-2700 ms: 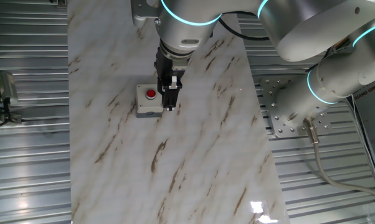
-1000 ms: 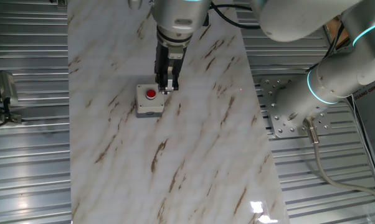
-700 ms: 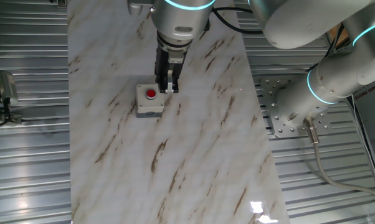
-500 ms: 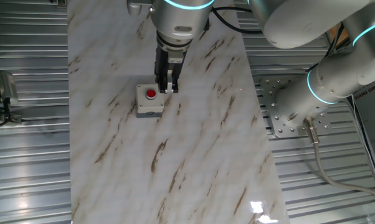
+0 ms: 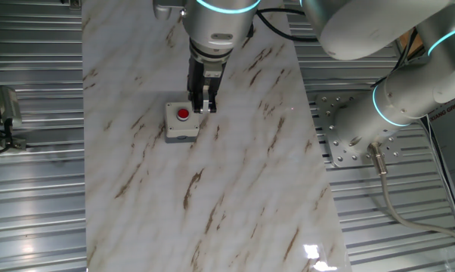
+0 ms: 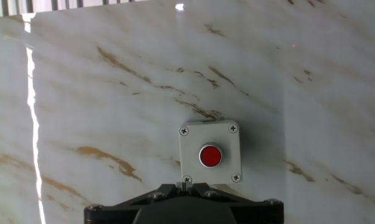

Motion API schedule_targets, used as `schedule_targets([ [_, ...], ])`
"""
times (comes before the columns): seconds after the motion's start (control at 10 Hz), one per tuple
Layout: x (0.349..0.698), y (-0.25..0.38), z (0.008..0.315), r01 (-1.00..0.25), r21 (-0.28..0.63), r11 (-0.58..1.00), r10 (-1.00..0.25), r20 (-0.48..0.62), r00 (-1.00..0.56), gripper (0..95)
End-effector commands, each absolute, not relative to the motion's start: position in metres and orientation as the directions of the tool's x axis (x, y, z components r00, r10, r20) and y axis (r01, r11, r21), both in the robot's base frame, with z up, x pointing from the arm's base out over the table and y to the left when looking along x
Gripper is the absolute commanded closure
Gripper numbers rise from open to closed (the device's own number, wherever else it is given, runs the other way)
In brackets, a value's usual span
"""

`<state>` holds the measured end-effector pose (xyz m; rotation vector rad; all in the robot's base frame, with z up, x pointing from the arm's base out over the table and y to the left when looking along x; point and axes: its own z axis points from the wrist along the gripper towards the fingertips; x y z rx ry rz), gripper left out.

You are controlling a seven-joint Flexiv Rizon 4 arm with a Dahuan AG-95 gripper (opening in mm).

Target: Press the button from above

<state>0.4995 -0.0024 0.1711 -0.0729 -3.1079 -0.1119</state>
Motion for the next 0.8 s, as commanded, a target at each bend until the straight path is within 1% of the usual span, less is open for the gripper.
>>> schedule_targets([
  [0.1, 0.499, -0.004, 0.173, 0.039, 0.074, 0.996, 0.037, 0.036, -0.999, 95.0],
  [0.8, 0.498, -0.016, 0.17, 0.005, 0.088, 0.996, 0.002, 0.035, -0.999, 95.0],
])
